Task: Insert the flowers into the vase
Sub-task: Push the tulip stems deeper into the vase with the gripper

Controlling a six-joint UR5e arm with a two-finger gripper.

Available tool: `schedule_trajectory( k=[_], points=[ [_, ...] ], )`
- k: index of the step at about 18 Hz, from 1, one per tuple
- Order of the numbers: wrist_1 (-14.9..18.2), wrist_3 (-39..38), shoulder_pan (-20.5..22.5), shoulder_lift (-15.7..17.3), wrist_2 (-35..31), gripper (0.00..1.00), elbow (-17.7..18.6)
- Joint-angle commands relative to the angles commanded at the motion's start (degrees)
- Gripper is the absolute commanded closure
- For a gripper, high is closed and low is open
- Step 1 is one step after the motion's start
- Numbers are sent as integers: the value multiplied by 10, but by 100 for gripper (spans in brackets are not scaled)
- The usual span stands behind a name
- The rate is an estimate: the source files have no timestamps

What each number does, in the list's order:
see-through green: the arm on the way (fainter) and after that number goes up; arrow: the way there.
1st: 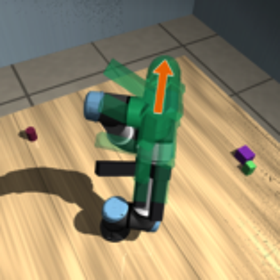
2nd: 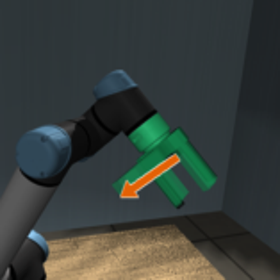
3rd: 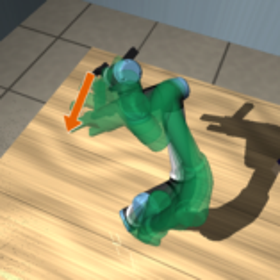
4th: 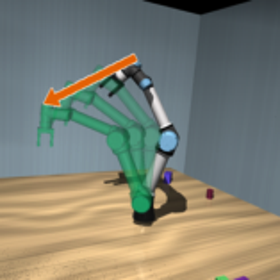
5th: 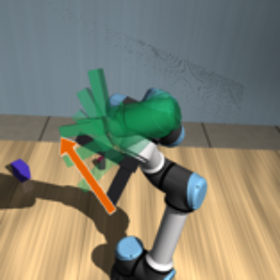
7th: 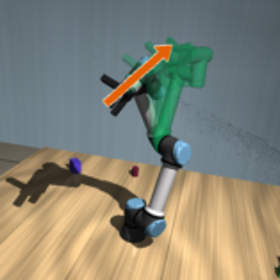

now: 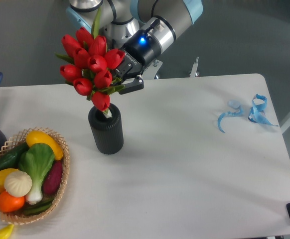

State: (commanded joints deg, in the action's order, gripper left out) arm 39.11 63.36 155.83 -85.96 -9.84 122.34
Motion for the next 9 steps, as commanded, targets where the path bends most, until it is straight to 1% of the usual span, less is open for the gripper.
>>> schedule_trajectory(
  k=[4,6,9],
  points=[
    [0,4,1,6,0,97,18],
    [0,24,0,5,0,96,28],
    [0,62,1,4,0,96,53]
  ],
)
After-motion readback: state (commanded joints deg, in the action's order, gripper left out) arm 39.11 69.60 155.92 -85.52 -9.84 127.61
